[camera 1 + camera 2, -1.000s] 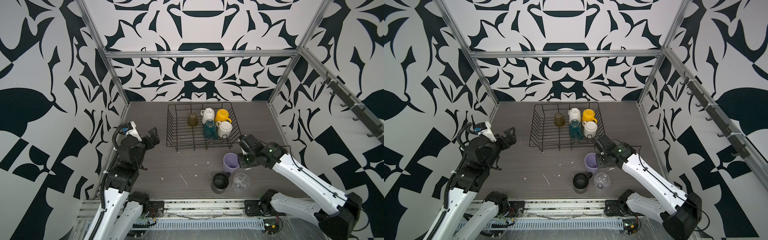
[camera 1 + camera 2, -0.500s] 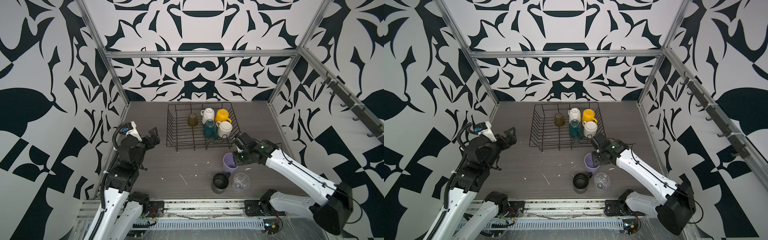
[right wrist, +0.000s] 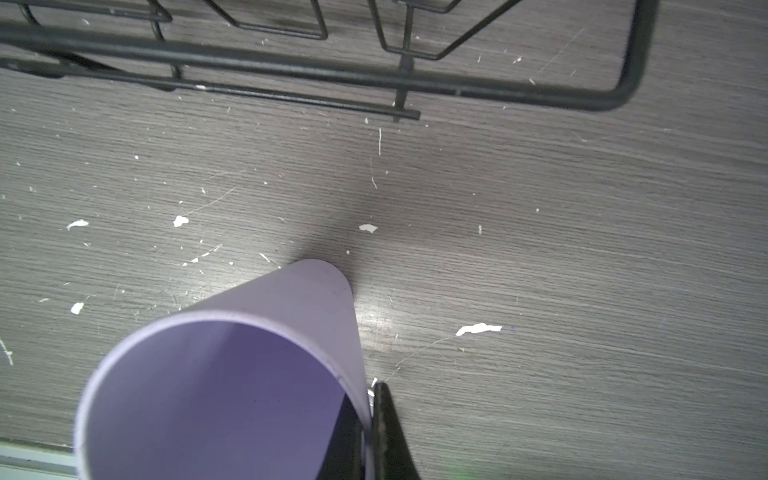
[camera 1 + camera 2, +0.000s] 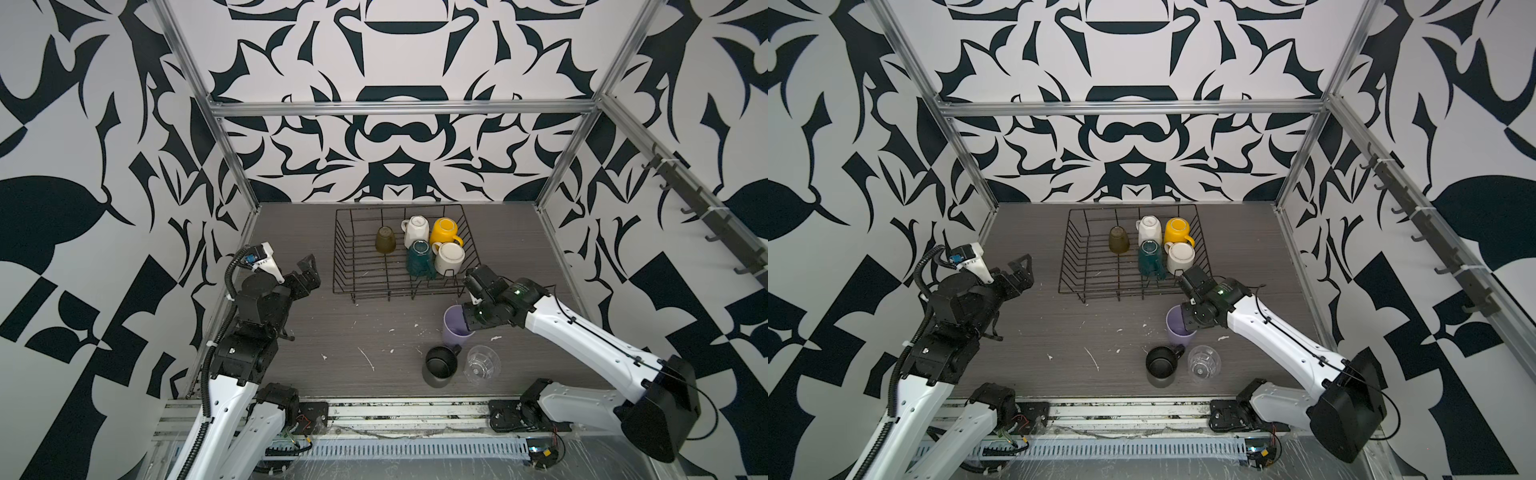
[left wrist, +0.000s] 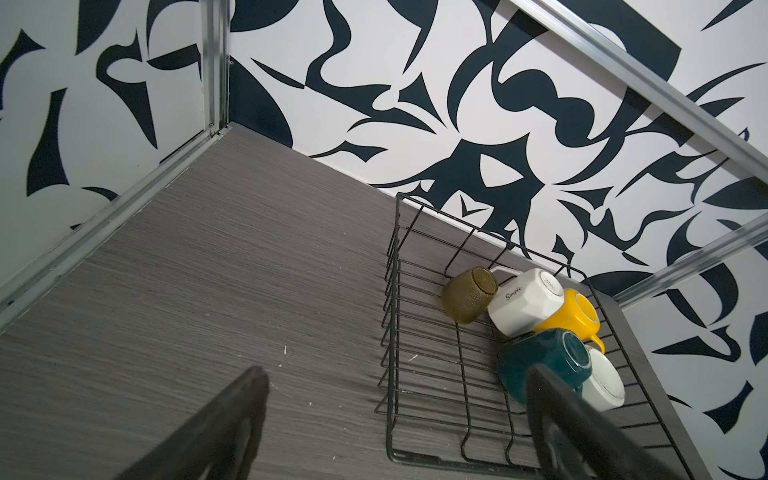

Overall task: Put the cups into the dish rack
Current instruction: 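Lift the lilac cup with the right gripper and carry it over the rack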

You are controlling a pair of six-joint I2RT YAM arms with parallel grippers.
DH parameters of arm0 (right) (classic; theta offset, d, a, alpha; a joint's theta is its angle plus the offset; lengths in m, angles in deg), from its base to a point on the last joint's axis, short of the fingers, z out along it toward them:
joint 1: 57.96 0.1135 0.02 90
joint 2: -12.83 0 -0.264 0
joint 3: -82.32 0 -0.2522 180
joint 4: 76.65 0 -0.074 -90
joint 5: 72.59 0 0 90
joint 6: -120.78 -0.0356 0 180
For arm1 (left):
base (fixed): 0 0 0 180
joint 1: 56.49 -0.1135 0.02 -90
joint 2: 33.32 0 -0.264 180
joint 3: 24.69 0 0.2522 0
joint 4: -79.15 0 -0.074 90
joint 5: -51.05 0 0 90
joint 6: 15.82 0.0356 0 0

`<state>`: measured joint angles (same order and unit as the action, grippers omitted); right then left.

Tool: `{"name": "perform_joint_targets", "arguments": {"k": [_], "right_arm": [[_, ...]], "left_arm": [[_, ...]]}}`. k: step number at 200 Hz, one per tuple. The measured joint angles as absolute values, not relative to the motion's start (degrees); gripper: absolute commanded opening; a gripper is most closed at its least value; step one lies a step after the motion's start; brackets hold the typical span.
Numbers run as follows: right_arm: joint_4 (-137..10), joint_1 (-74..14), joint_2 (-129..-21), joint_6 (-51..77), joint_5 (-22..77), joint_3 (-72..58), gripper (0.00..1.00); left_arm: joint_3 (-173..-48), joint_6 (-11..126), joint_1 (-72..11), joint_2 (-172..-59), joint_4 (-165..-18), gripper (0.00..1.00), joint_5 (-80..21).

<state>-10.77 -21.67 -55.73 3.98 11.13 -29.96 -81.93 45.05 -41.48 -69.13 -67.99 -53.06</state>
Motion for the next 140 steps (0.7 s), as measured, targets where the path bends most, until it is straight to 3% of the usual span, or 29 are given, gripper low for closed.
{"name": "perform_joint_targets", "arguments": {"k": [140], "right_arm": [[-0.1, -22.4, -48.7, 10.4, 3.2, -9.5, 0.00]], "left_arm": [[-81.6, 44.1, -41.5, -70.2, -70.9, 0.99, -53.2]]}}
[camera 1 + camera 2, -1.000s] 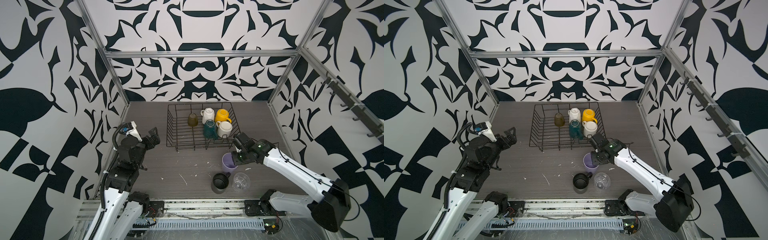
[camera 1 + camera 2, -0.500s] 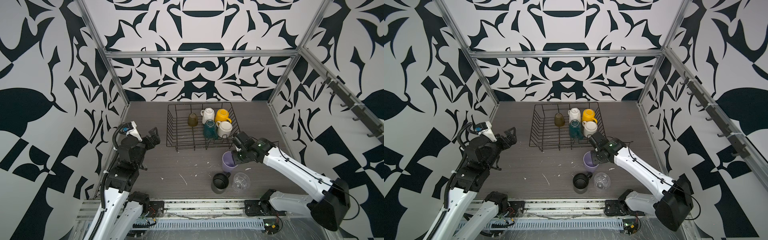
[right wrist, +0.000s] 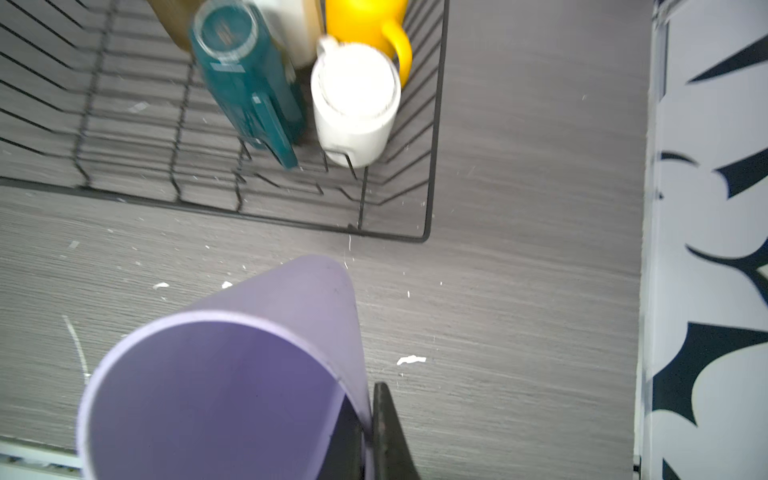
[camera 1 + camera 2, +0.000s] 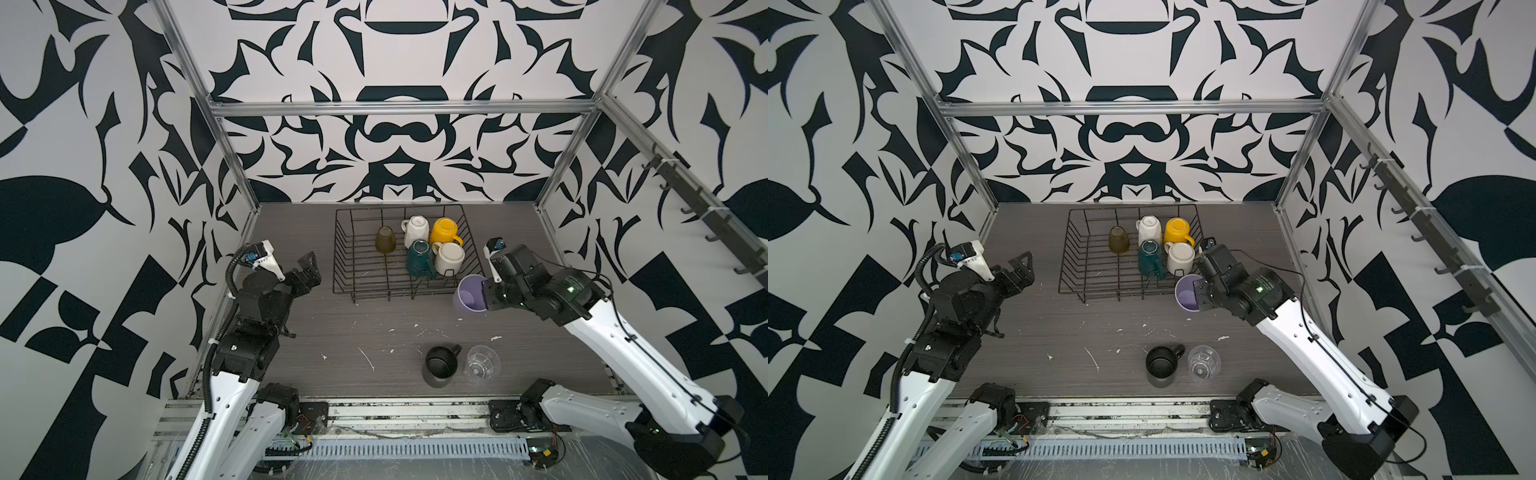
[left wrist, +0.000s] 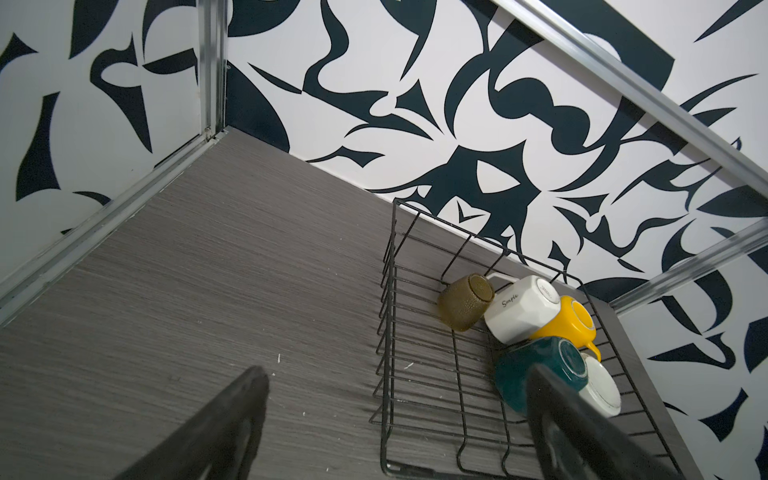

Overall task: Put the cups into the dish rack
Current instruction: 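Lift the lilac cup with the right gripper and carry it over the rack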

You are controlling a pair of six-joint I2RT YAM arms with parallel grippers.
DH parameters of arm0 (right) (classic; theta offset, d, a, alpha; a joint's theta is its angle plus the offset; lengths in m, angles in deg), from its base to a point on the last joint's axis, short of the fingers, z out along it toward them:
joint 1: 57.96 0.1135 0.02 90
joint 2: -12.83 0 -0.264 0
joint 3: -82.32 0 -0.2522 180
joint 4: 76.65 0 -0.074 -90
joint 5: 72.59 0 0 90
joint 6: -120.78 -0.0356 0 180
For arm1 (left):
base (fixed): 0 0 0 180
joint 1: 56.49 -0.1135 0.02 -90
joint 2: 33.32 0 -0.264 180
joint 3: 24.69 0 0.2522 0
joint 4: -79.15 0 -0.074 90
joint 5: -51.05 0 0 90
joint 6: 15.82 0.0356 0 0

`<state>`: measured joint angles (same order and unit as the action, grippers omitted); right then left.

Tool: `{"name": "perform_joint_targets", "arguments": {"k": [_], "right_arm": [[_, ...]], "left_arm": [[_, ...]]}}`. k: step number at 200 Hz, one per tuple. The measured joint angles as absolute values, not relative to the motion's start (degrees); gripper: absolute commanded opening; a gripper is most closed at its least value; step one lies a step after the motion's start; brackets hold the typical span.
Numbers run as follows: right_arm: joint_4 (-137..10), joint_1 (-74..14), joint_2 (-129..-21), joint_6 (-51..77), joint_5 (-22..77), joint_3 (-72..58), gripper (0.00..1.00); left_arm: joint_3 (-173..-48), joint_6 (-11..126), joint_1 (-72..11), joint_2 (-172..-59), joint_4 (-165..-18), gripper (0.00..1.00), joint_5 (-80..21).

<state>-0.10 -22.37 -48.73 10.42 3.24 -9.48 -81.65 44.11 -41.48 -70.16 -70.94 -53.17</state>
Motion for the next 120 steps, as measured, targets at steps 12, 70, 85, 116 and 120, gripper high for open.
{"name": "perform_joint_targets", "arguments": {"k": [12, 70, 85, 116, 120], "right_arm": [[-0.2, -22.4, -48.2, 10.9, 3.5, -7.1, 0.00], [-10.5, -22.4, -48.8, 11.2, 12.1, -4.7, 0.00], [-14.6, -22.8, -51.0, 11.0, 15.2, -4.7, 0.00], [-21.9, -25.7, -56.0, 10.2, 23.5, -4.7, 0.00], [-22.9, -26.6, -56.6, 9.9, 24.9, -4.7, 0.00]], "left_arm": [[-81.1, 43.7, -41.5, -70.2, -71.9, 0.99, -53.2], [-79.3, 42.2, -41.5, -71.7, -77.3, 0.99, -50.4], [-79.3, 42.0, -41.5, -72.4, -78.6, 0.99, -48.3], [-80.6, 41.6, -41.6, -75.6, -80.1, 0.99, -41.1], [-80.8, 41.4, -41.7, -76.2, -80.4, 0.99, -39.9]]}}
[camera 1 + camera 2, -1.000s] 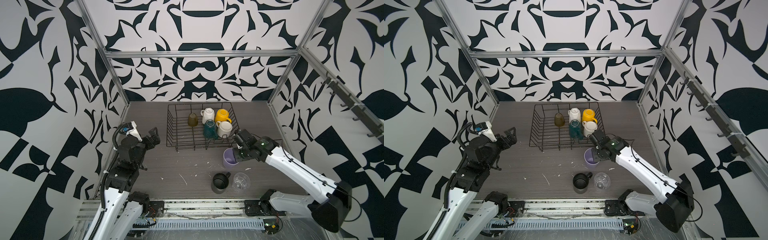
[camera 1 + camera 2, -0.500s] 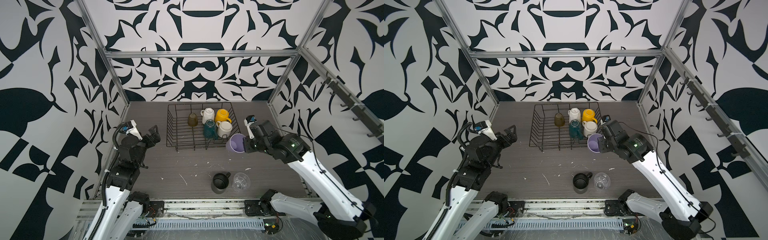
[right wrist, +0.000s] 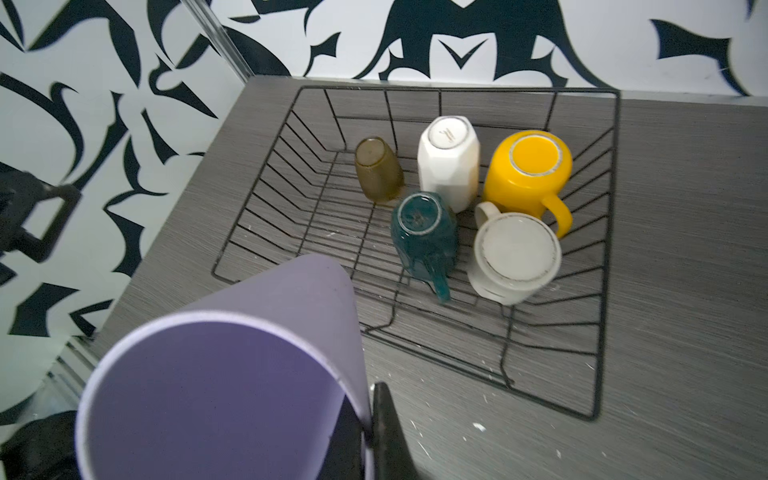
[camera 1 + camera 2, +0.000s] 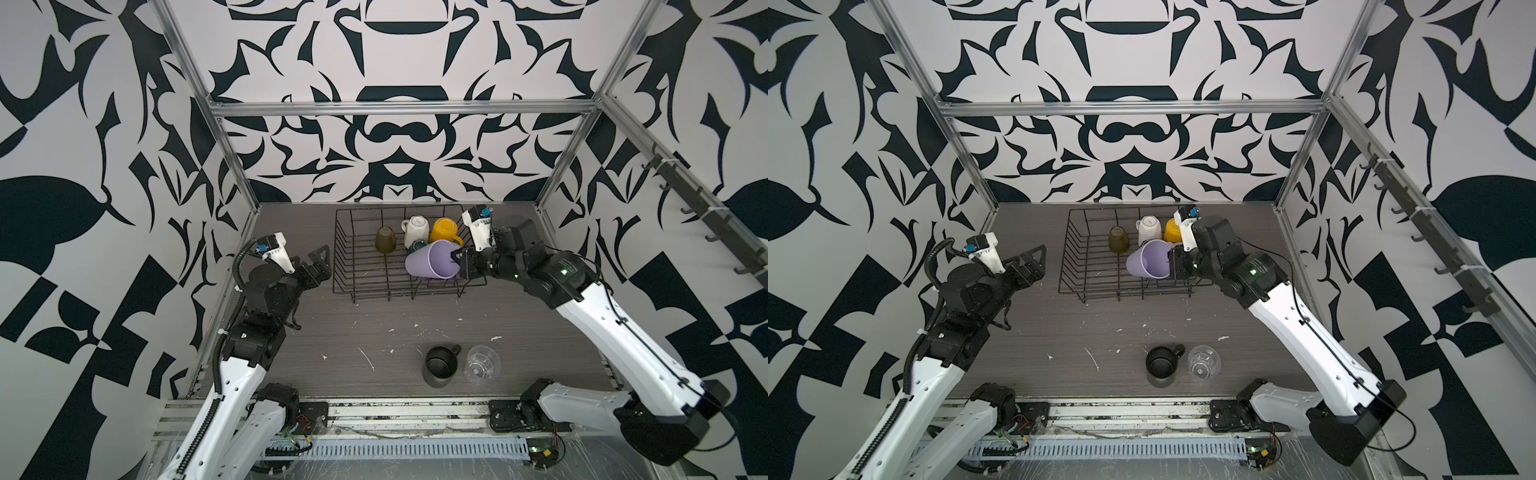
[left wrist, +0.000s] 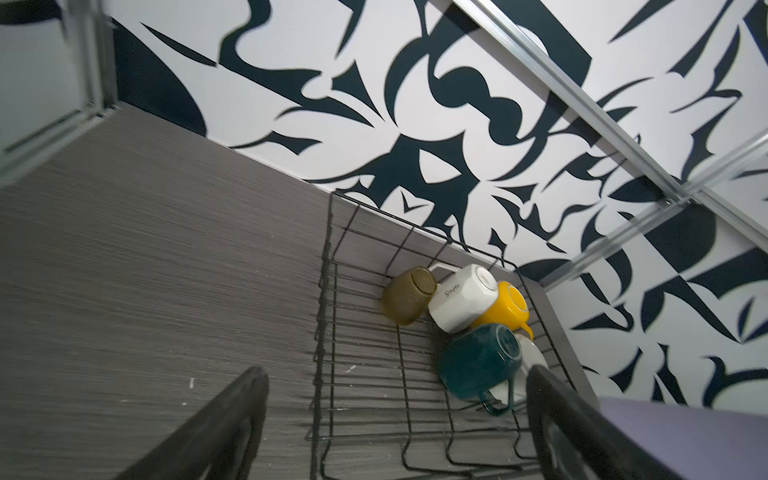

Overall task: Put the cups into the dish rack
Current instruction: 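Lift the lilac cup with the right gripper and carry it over the rack, then reach the left gripper to the lilac cup's base held by the right gripper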

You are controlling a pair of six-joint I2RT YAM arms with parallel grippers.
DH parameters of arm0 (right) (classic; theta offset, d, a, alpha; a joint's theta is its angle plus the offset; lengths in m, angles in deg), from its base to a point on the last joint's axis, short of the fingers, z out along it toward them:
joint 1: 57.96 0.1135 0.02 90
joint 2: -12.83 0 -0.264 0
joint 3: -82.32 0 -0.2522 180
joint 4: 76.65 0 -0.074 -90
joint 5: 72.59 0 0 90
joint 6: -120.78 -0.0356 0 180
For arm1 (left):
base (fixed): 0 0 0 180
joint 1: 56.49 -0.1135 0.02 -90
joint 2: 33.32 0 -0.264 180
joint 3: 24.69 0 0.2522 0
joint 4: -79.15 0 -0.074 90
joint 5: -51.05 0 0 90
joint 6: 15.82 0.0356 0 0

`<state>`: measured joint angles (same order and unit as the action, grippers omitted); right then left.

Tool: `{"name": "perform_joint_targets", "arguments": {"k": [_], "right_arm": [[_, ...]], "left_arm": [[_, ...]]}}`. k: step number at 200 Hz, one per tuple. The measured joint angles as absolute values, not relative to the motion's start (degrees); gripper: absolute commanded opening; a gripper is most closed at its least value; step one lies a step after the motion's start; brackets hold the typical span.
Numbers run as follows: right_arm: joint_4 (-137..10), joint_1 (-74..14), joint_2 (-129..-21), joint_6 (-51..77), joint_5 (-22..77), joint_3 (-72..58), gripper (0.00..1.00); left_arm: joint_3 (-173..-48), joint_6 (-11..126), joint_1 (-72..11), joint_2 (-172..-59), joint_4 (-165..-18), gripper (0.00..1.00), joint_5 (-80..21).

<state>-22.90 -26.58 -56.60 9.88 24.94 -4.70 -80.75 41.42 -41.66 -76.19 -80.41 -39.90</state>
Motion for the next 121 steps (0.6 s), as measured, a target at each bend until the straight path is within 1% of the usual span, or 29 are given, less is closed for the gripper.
{"name": "perform_joint_targets", "arguments": {"k": [31, 62, 93, 121], "right_arm": [[-30.9, -34.3, -59.6, 6.4, 35.9, -5.0, 0.00], [-39.2, -40.4, -60.1, 2.3, 45.3, -7.7, 0.00], [-44.4, -42.0, -61.2, -0.4, 52.1, -9.2, 0.00], [-47.1, -42.0, -61.6, -1.4, 56.1, -10.2, 0.00]], "left_arm": [[-81.8, 40.1, -42.2, -79.9, -83.4, 0.99, -30.7], [-81.8, 37.6, -43.4, -82.8, -88.6, 1.00, -21.5], [-81.8, 33.6, -44.3, -87.2, -96.4, 0.99, -12.4], [-81.8, 29.0, -44.5, -91.7, -105.3, 1.00, -4.7]]}}
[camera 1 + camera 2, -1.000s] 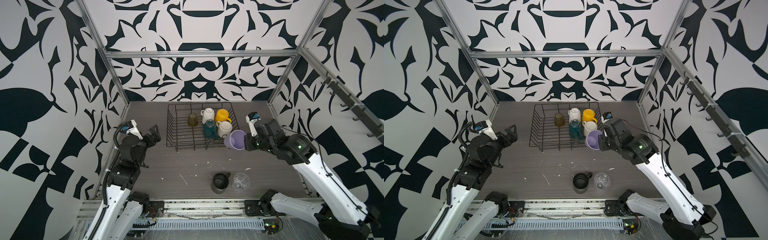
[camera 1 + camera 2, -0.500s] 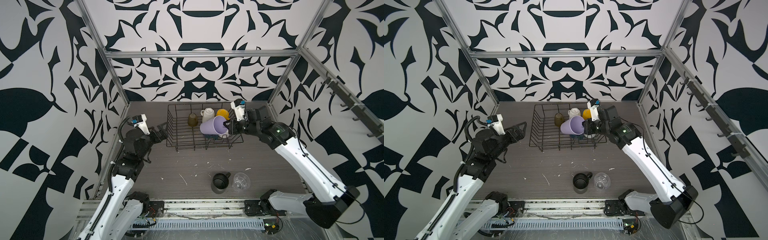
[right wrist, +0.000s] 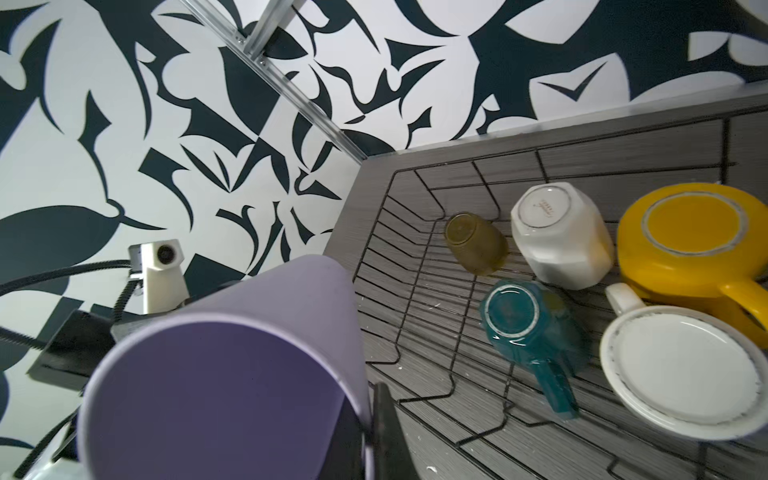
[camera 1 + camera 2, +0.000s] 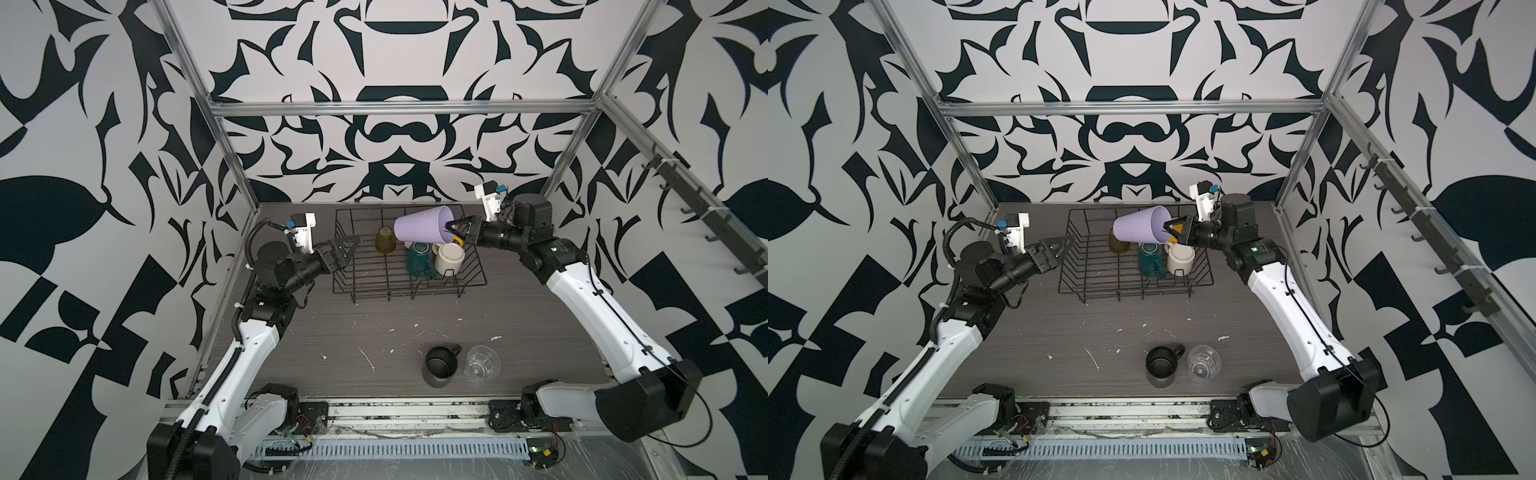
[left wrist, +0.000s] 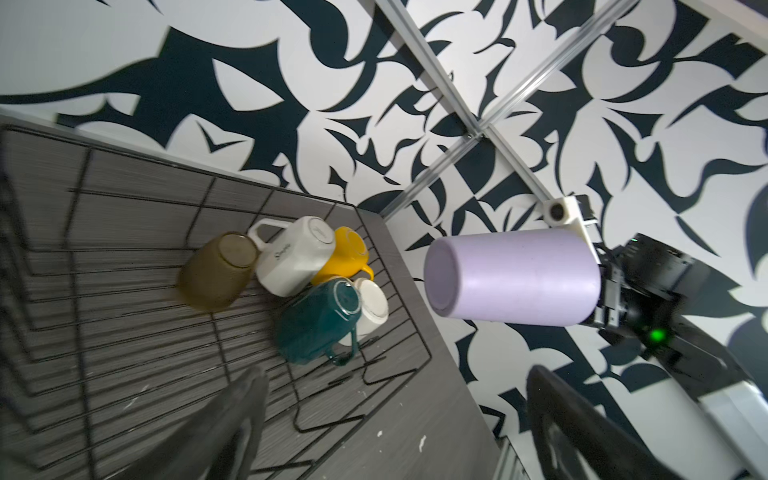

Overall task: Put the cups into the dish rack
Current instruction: 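Reach the left gripper to the lilac cup's base held by the right gripper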

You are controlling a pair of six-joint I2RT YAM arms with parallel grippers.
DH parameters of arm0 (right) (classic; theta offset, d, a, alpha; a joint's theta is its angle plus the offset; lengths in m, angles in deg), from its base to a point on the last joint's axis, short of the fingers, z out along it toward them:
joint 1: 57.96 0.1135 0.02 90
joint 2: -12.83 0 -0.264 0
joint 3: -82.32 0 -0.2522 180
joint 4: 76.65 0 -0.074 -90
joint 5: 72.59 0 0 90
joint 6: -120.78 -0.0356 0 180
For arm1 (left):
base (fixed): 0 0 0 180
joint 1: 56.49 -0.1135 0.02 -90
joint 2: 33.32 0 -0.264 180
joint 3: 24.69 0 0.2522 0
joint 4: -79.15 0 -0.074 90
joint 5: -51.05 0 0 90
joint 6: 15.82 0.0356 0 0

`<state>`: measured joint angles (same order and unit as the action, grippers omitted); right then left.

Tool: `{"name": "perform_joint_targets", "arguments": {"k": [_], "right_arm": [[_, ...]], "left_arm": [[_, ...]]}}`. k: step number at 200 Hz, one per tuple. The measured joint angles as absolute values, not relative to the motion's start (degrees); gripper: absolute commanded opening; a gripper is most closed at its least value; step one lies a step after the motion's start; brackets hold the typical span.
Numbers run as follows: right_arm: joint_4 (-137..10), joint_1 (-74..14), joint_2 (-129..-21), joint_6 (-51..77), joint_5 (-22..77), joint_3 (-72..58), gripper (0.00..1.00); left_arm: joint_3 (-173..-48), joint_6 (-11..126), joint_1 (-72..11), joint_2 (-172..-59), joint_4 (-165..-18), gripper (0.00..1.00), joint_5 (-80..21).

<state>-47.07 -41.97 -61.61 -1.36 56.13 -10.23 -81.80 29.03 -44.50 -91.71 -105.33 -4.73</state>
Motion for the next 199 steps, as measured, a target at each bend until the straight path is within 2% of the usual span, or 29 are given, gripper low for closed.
{"name": "perform_joint_targets", "arguments": {"k": [36, 83, 199], "right_arm": [[-50.5, -42.0, -61.6, -3.2, 60.2, -11.6, 0.00], [-56.0, -41.5, -61.7, -6.4, 64.5, -13.2, 0.00], [-60.1, -33.4, -66.4, -7.9, 66.1, -13.3, 0.00]], "left_arm": [[-81.6, 21.9, -44.5, -96.7, -118.6, 1.00, 3.0], [-80.0, 15.1, -44.5, -99.9, -131.2, 0.99, 7.6], [-80.0, 11.5, -44.5, -101.0, -137.0, 1.00, 10.5]]}}
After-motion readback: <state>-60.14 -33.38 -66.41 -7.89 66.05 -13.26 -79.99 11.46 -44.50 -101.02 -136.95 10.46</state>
